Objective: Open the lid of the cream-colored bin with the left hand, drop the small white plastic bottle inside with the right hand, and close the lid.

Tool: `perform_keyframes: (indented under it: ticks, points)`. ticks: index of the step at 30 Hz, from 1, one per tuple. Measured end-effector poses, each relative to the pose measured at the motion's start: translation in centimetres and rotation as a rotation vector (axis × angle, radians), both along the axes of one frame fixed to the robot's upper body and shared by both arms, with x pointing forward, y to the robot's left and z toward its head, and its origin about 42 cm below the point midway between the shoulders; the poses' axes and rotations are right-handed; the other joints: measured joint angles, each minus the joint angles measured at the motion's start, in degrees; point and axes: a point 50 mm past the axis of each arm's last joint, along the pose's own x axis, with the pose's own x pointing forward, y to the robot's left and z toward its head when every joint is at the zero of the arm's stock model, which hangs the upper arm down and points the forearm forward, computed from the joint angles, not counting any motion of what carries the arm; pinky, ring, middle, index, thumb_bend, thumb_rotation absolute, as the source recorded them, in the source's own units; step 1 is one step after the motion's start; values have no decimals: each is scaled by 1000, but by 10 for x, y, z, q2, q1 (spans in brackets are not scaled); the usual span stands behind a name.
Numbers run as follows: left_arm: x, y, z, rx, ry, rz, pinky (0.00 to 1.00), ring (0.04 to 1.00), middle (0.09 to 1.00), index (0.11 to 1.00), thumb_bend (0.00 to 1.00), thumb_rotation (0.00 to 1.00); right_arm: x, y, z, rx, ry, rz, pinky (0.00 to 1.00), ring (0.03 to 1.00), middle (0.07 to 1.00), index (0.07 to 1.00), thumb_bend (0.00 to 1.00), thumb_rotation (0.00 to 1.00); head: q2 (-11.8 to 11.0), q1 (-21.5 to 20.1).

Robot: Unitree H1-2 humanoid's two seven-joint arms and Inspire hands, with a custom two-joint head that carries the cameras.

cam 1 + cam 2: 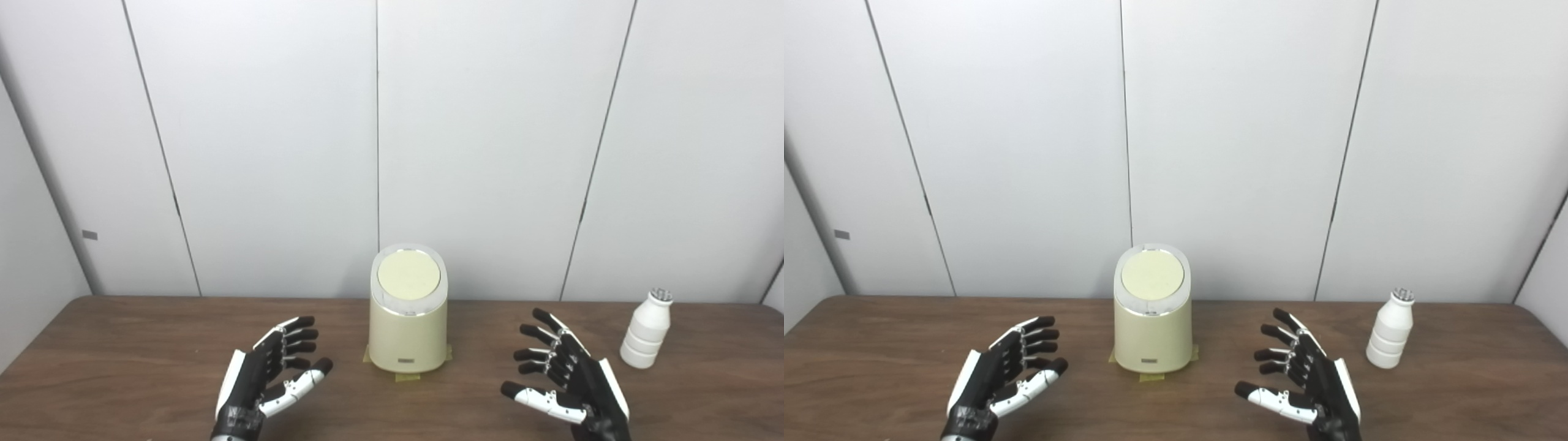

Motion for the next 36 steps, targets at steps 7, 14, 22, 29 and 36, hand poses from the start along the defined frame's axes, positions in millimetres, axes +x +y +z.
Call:
perform_keyframes:
  ticks: [7, 14, 22, 29, 36]
  points:
    - [0, 0, -1, 0, 3, 0, 658, 728, 754, 812, 665, 255, 0, 1, 0, -7, 1, 0, 576, 621, 778, 834, 817, 98, 0, -1]
    - [0, 0, -1, -3, 3, 0, 667, 738, 766, 811, 687, 265, 0, 1, 1, -8, 13, 0, 584, 625, 776, 830, 814, 100, -1, -3]
    - [5, -20, 4, -44, -16, 74, 801, 911, 952, 973, 729, 278, 0, 1, 3, -18, 9, -1, 548, 633, 780, 836, 805, 102, 0, 1]
    - [41, -32, 48, 17, -110, 46, 875, 896, 931, 963, 771, 295, -1, 0, 2, -25, 11, -1, 579, 639, 776, 830, 810, 113, 0, -2]
    - [71, -50, 72, 36, -132, 7, 841, 914, 935, 953, 782, 274, -1, 0, 2, -20, 11, -2, 579, 627, 778, 829, 806, 94, -1, -4]
